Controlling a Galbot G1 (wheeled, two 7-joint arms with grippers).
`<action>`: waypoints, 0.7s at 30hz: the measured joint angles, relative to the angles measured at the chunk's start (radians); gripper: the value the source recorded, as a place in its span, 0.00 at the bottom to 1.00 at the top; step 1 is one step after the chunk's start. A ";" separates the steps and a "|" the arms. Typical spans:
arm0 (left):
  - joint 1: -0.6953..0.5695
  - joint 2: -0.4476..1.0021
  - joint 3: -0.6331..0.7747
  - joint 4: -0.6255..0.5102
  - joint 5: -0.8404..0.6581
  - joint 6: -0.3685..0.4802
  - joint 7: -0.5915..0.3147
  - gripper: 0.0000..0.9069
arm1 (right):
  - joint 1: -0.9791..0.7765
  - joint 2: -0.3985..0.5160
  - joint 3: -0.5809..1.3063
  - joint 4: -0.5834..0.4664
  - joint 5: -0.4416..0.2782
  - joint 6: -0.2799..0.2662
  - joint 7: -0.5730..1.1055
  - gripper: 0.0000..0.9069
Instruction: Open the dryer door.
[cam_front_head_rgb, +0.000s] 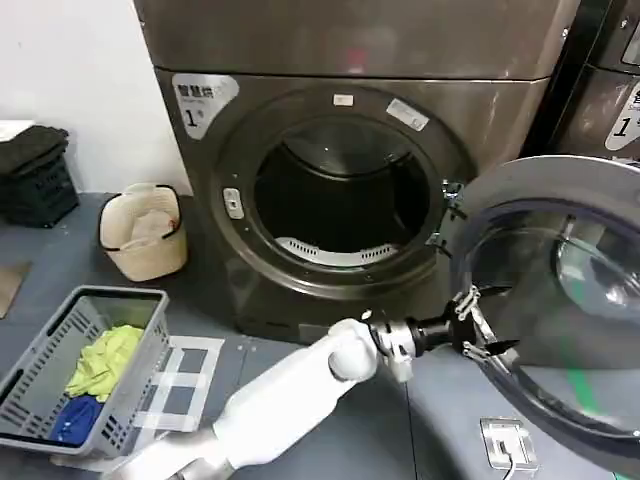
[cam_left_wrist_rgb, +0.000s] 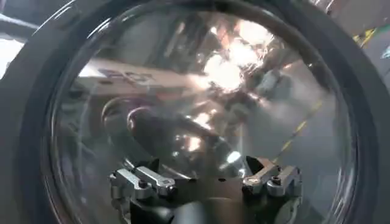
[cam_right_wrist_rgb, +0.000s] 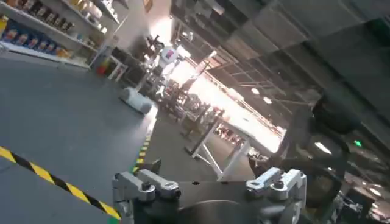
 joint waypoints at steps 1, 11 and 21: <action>0.003 -0.008 0.001 0.003 0.001 0.006 -0.003 1.00 | 0.000 0.001 -0.001 0.003 0.000 0.000 0.000 1.00; 0.006 -0.046 0.007 0.015 -0.002 0.060 -0.027 1.00 | 0.005 0.005 -0.016 0.027 0.001 0.003 -0.003 1.00; 0.014 -0.043 0.007 -0.001 -0.032 0.059 -0.027 1.00 | 0.006 0.002 -0.017 0.030 0.003 0.002 -0.005 1.00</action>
